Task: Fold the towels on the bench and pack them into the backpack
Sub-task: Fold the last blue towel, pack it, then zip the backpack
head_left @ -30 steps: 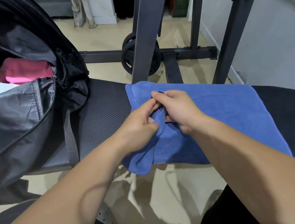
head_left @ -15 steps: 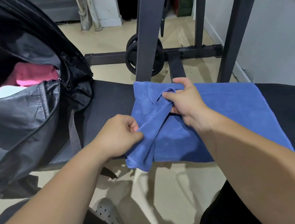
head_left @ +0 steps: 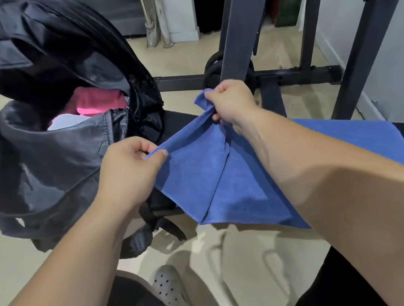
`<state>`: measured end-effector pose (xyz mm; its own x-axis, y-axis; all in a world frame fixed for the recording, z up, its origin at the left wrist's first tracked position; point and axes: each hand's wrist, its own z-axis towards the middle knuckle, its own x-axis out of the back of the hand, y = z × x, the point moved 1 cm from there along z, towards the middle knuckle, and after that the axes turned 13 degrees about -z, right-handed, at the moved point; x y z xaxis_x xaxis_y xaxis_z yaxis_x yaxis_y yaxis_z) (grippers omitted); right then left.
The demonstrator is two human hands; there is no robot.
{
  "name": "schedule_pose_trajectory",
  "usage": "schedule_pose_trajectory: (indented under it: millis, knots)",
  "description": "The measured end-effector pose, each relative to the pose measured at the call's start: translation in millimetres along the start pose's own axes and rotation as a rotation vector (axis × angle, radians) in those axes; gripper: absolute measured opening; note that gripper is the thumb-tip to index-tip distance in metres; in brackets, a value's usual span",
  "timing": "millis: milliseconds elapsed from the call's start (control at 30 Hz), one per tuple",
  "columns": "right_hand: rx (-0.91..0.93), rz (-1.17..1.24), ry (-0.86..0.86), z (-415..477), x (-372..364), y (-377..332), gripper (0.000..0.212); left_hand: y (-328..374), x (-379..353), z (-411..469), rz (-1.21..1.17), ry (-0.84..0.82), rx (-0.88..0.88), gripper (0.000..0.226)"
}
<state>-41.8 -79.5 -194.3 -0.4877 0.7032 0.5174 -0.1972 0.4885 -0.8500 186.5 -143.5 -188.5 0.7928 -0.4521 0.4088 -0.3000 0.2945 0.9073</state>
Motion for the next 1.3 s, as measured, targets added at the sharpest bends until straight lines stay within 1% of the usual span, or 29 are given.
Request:
schedule_pose_trajectory:
  millis: [100, 200, 267, 333, 400, 467, 533, 600, 700, 767, 867, 967, 1067, 1167, 1233, 1300]
  knots:
    - [0.045, 0.097, -0.061, 5.5, 1.0, -23.2, 0.02, 7.4, 9.8, -5.2, -0.035, 0.082, -0.034, 0.016]
    - [0.041, 0.157, -0.043, 10.0, 16.2, -24.1, 0.02, 27.0, -0.2, -16.5, -0.096, 0.062, -0.075, 0.015]
    - [-0.001, 0.226, -0.014, 14.6, 32.1, -12.6, 0.019, 44.2, -16.4, -25.8, -0.154, -0.024, -0.096, 0.013]
    - [-0.055, 0.292, 0.001, 17.4, 51.7, 5.1, 0.021, 58.9, -39.1, -35.6, -0.215, -0.159, -0.098, 0.011]
    - [-0.087, 0.329, 0.014, 17.4, 71.9, 26.8, 0.021, 68.9, -66.5, -46.1, -0.22, -0.3, -0.104, 0.012]
    - [-0.111, 0.319, 0.026, 12.9, 91.0, 52.0, 0.022, 74.2, -95.5, -57.8, -0.203, -0.427, -0.097, 0.014]
    - [-0.138, 0.284, 0.027, 6.2, 106.0, 78.5, 0.018, 73.6, -122.9, -68.4, -0.2, -0.529, -0.047, 0.015]
    - [-0.174, 0.235, 0.051, -2.3, 116.6, 103.8, 0.029, 67.1, -146.2, -76.7, -0.18, -0.594, -0.014, 0.015]
    - [-0.245, 0.156, 0.096, -10.0, 125.3, 132.7, 0.031, 52.5, -169.1, -85.7, -0.095, -0.613, -0.034, 0.011]
    - [-0.211, 0.12, 0.091, -8.7, 127.2, 143.7, 0.028, 43.0, -177.2, -89.0, -0.079, -0.616, -0.013, 0.011]
    - [-0.178, 0.119, 0.035, -5.3, 127.7, 154.4, 0.022, 35.3, -184.3, -90.4, -0.053, -0.616, 0.002, 0.012]
    - [-0.155, 0.117, 0.0, -7.8, 129.8, 153.5, 0.039, 35.7, -188.7, -91.4, -0.023, -0.615, -0.018, 0.015]
    - [-0.097, 0.166, -0.003, -11.2, 136.2, 145.5, 0.045, 41.6, -190.7, -92.5, -0.019, -0.606, -0.06, 0.015]
    - [-0.055, 0.189, 0.042, -14.3, 144.6, 139.9, 0.045, 50.8, -193.7, -95.1, -0.049, -0.603, -0.121, 0.016]
    - [-0.06, 0.213, 0.101, -14.9, 150.6, 142.8, 0.045, 57.9, -198.4, -100.4, -0.091, -0.647, -0.123, 0.014]
    - [-0.086, 0.152, 0.153, -16.3, 157.2, 150.2, 0.048, 64.5, -204.2, -107.2, -0.099, -0.703, -0.115, 0.01]
